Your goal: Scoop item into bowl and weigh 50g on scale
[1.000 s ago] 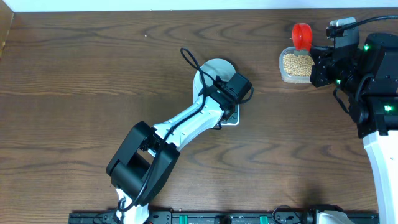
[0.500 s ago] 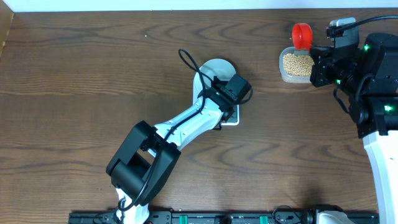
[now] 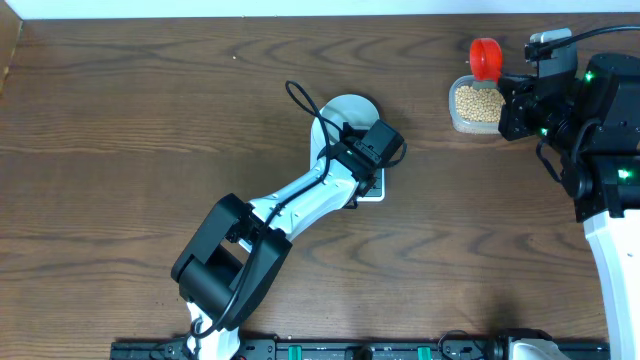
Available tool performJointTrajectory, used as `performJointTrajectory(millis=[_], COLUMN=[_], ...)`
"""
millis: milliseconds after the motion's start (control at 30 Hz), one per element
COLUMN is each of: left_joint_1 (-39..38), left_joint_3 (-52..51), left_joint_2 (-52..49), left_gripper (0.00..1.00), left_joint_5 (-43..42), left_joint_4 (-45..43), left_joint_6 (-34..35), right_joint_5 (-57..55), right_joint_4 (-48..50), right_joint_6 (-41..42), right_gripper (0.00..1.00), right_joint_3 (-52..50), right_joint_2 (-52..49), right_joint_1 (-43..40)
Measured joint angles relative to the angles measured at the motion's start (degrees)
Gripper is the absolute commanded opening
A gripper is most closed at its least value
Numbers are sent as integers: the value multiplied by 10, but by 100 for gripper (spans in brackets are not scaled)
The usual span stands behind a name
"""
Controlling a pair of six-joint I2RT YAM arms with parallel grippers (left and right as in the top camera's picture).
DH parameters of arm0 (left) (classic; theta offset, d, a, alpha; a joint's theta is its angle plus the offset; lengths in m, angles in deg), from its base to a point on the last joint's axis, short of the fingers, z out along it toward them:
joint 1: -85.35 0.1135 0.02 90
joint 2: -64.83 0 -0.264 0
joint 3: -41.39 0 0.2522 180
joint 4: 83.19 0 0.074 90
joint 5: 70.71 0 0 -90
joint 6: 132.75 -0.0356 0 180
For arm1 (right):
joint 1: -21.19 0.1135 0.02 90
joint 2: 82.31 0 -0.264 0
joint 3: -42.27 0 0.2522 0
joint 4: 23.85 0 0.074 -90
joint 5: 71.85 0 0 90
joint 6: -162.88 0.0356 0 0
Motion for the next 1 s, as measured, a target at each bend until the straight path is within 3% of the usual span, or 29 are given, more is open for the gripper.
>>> performJointTrajectory(millis=[1000], left_joint_1=[0], left_joint_3=[-10], left_joint_2=[-7], left_gripper=[7], left_joint_5=[2], left_joint_4=[-12], left_joint_6=[1], right_joint_5=[0], right_joint_4=[0], right_joint_6=[0], right_gripper=[1], right_joint_3=[0], right_joint_2=[0], right_joint_1=[0])
